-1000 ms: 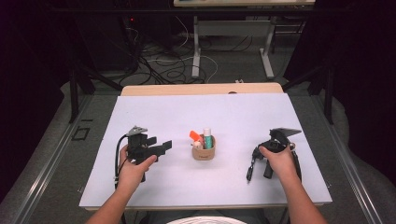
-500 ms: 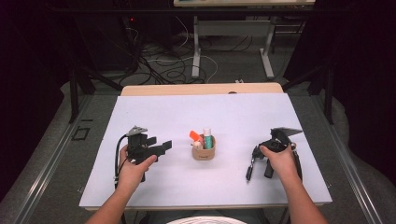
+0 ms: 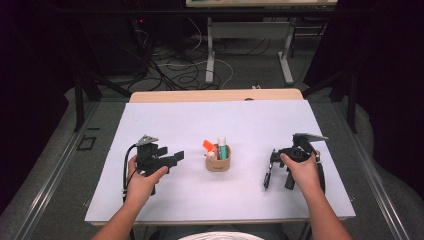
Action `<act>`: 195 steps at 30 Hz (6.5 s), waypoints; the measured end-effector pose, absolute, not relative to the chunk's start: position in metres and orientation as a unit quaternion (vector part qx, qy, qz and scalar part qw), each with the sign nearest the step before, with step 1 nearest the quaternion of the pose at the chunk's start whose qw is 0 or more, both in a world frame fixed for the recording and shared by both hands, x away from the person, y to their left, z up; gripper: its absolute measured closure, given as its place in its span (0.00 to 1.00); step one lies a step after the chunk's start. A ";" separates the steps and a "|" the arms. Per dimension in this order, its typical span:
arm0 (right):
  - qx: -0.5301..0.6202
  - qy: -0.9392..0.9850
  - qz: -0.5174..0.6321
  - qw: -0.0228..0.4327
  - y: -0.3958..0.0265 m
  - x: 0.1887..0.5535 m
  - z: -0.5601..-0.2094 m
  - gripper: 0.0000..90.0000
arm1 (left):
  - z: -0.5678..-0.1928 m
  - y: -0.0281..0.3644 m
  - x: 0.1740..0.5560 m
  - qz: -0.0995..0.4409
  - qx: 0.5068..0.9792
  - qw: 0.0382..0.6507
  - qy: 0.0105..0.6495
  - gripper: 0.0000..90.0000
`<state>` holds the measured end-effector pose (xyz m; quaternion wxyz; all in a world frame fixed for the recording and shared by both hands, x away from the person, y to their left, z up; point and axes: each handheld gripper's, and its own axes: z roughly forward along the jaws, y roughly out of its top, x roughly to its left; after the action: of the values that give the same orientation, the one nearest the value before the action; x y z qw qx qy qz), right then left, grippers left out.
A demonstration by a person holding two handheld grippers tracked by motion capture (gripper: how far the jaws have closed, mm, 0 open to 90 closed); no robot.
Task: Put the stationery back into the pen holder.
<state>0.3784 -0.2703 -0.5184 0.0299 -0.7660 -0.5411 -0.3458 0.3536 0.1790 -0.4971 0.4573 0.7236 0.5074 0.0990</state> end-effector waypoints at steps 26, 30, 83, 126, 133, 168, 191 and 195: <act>-0.645 -0.588 -0.482 -0.080 -0.248 0.364 -0.488 0.90 | -0.499 0.177 0.353 0.113 0.733 0.449 0.499 0.26; -0.631 -0.590 -0.496 -0.089 -0.245 0.362 -0.486 0.90 | -0.500 0.177 0.354 0.114 0.732 0.452 0.497 0.26; -0.407 -0.634 -0.625 -0.205 -0.146 0.367 -0.443 0.90 | -0.500 0.188 0.358 0.126 0.712 0.462 0.514 0.19; -0.373 -0.707 -0.566 -0.203 -0.112 0.368 -0.506 0.89 | -0.500 0.189 0.358 0.122 0.710 0.461 0.518 0.19; -0.368 -0.710 -0.565 -0.203 -0.110 0.369 -0.507 0.89 | -0.500 0.190 0.358 0.118 0.713 0.460 0.517 0.19; -0.414 -0.713 -0.525 -0.213 -0.153 0.380 -0.491 0.28 | -0.499 0.193 0.359 0.132 0.706 0.460 0.522 0.18; -0.446 -0.728 -0.464 -0.236 -0.223 0.369 -0.489 0.18 | -0.499 0.209 0.364 0.164 0.687 0.454 0.543 0.00; -0.459 -0.728 -0.448 -0.242 -0.236 0.367 -0.493 0.18 | -0.498 0.214 0.366 0.171 0.684 0.453 0.545 0.00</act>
<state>0.3667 -0.2363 -0.4930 -0.2421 -0.4595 -0.7276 -0.4482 0.3655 0.2141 -0.4985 0.4534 0.6842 0.5450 0.1712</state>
